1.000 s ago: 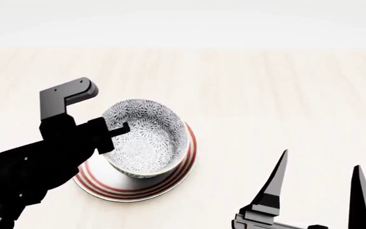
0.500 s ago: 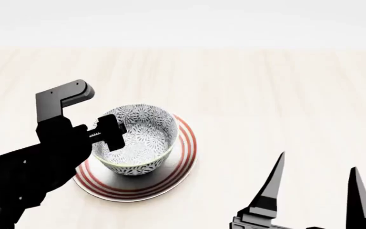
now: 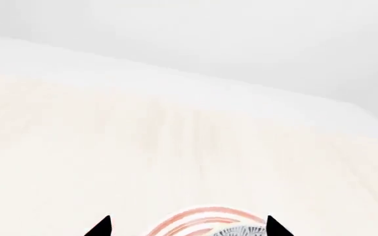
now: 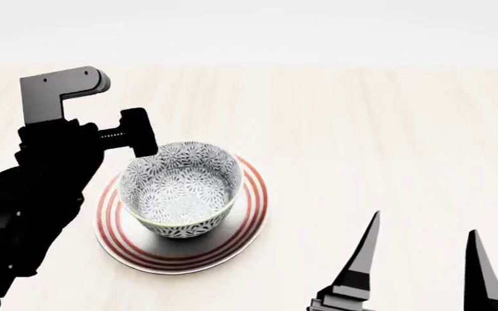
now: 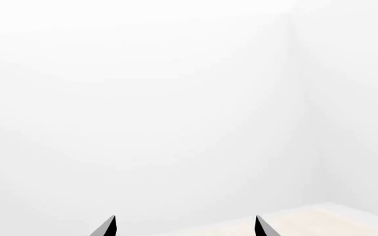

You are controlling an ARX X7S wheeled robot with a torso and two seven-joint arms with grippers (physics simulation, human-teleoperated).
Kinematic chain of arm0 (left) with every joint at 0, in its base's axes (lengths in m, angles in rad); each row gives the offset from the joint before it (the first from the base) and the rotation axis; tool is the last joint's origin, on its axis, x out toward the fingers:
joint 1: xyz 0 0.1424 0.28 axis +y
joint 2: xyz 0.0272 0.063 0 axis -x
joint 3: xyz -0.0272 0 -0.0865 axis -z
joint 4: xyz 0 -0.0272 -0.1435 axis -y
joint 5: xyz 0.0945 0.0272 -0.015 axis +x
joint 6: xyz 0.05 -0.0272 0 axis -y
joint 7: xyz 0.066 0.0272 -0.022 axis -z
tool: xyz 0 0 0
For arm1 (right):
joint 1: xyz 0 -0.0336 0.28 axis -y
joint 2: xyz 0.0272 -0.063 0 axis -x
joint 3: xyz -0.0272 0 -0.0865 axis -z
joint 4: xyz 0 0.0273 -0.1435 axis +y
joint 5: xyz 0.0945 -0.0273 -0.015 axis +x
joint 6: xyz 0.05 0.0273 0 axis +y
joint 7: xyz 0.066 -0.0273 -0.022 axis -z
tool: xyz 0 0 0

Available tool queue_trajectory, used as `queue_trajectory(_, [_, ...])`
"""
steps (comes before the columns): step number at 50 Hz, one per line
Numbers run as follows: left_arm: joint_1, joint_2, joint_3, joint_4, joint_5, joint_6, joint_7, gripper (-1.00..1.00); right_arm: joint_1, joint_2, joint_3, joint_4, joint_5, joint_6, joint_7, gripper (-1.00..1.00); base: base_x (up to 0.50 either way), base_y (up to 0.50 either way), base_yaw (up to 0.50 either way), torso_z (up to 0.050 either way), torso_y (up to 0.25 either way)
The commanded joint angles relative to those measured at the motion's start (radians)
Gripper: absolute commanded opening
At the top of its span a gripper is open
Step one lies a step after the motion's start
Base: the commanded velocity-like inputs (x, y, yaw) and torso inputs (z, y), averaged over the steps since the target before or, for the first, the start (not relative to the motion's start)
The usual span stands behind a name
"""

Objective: Put the bowl on the plate.

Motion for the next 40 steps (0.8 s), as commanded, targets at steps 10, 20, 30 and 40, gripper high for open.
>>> queue_trajectory(10, [0.319,-0.317,0.081,0.738,0.092,-0.062,-0.207,1.0,-0.002,-0.009,-0.006,0.012,-0.013,-0.004,-0.011,1.0,0.0,0.0,0.0,0.0,0.0])
queue_trajectory(20, [0.699,-0.495,0.032,1.029,0.236,0.124,-0.443,1.0,-0.007,-0.008,-0.02,0.007,-0.018,0.009,-0.007,1.0,0.0,0.0,0.0,0.0,0.0])
queue_trajectory(30, [0.976,-0.534,0.012,1.115,0.416,0.393,-0.611,1.0,-0.014,-0.009,-0.033,0.029,-0.029,-0.001,-0.01,1.0,0.0,0.0,0.0,0.0,0.0])
queue_trajectory(40, [1.087,-0.474,0.065,0.977,0.629,0.689,-0.713,1.0,-0.034,-0.017,-0.053,0.137,-0.097,-0.098,-0.022,1.0,0.0,0.0,0.0,0.0,0.0])
